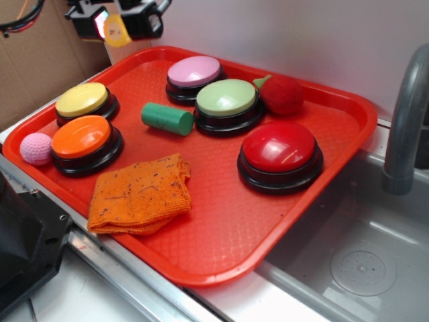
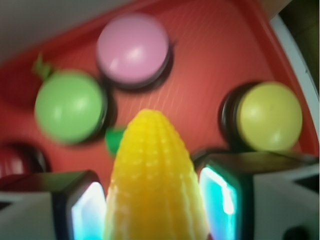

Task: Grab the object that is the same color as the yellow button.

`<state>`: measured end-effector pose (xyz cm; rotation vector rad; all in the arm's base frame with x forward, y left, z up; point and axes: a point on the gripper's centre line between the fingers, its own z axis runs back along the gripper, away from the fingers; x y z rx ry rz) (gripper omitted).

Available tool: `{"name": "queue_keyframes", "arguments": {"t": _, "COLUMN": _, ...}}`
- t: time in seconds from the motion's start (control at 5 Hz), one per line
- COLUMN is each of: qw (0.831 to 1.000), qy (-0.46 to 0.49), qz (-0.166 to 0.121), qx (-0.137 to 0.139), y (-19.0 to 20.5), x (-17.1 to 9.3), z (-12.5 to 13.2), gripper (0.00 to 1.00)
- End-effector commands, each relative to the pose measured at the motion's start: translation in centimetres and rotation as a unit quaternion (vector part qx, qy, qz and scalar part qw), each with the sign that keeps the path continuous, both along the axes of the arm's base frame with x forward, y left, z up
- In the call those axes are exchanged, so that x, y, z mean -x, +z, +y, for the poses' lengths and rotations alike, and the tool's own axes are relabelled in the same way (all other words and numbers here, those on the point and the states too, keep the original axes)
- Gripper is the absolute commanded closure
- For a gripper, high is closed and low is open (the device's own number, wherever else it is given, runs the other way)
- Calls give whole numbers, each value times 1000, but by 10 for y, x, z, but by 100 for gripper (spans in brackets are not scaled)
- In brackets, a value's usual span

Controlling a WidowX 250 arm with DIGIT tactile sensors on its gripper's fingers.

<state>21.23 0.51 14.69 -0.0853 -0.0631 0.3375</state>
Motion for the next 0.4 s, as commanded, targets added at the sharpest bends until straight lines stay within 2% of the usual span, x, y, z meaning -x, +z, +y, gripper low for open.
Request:
{"name": "queue_keyframes", "arguments": {"t": 0.0, "qw": 997, "qy": -76, "qz": -6, "qx": 31, "y": 0, "x": 18, "z": -7, "gripper": 100}}
{"name": "queue_keyframes", "arguments": {"t": 0.2, "qw": 998, "qy": -64, "qz": 15, "qx": 21, "y": -4, "x": 17, "z": -5, "gripper": 100}}
